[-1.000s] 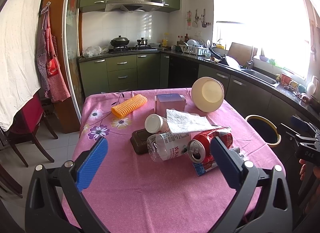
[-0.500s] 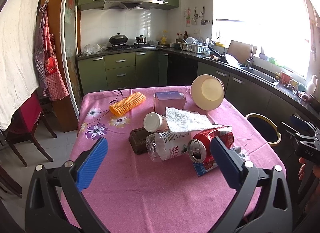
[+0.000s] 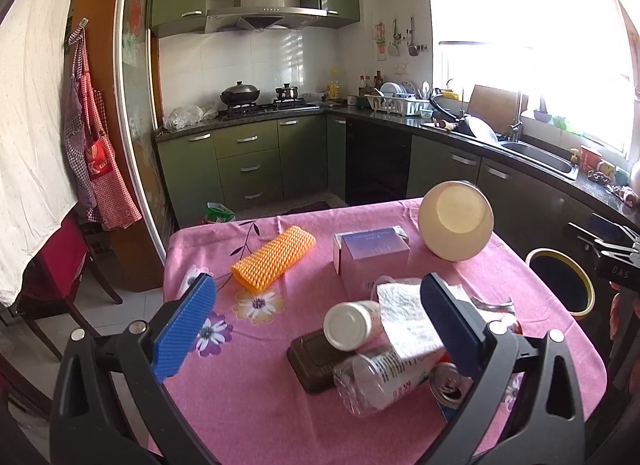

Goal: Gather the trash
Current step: 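Grasp the red noodle cup by its rim with the right gripper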

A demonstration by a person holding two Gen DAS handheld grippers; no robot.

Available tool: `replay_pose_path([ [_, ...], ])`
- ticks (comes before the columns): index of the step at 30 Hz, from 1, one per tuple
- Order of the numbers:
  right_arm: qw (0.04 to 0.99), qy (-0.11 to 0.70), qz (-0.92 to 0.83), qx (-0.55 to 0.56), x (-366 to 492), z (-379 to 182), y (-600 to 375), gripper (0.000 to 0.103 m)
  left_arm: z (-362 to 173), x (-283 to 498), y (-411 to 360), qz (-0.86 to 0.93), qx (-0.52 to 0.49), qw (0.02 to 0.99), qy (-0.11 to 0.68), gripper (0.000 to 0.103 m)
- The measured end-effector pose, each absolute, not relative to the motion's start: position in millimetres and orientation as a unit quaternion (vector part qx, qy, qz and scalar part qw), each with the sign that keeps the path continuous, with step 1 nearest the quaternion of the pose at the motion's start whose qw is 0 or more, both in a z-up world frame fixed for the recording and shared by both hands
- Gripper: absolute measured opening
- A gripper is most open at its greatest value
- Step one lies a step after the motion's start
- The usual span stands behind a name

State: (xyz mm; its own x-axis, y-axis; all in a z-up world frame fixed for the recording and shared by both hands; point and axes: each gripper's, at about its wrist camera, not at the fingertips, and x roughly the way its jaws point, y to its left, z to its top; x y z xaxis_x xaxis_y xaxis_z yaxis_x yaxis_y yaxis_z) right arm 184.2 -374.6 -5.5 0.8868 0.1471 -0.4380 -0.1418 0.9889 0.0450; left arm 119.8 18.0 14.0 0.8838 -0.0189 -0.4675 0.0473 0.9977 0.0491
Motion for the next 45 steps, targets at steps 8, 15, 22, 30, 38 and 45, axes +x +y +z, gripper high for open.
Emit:
replay_pose_path([
  [8,0.962,0.268,0.049,-0.03,293.8,-33.0,-344.1,0.08,23.8,190.1,35.8,-0.009,0.018,0.977,0.211,0.097],
  [15,0.952,0.304,0.01,-0.033,361.6,-68.3,-336.9,0.065,8.8,237.0,45.6,-0.011,0.006,0.977,0.213,0.097],
  [22,0.948,0.314,-0.036,-0.039,390.8,-85.1,-335.6,0.044,-8.0,242.6,45.2,-0.022,0.01,0.973,0.23,0.097],
  [30,0.946,0.32,-0.042,-0.028,400.3,-73.4,-355.0,0.016,-6.7,238.8,42.8,-0.032,0.011,0.973,0.227,0.097],
  [38,0.913,0.405,0.025,0.046,422.4,-53.8,-386.4,0.006,-3.9,235.7,41.9,-0.038,0.012,0.973,0.226,0.097],
  [45,0.875,0.473,0.044,0.09,423.6,-24.5,-445.7,0.006,0.3,231.2,41.0,-0.048,0.012,0.974,0.222,0.097],
])
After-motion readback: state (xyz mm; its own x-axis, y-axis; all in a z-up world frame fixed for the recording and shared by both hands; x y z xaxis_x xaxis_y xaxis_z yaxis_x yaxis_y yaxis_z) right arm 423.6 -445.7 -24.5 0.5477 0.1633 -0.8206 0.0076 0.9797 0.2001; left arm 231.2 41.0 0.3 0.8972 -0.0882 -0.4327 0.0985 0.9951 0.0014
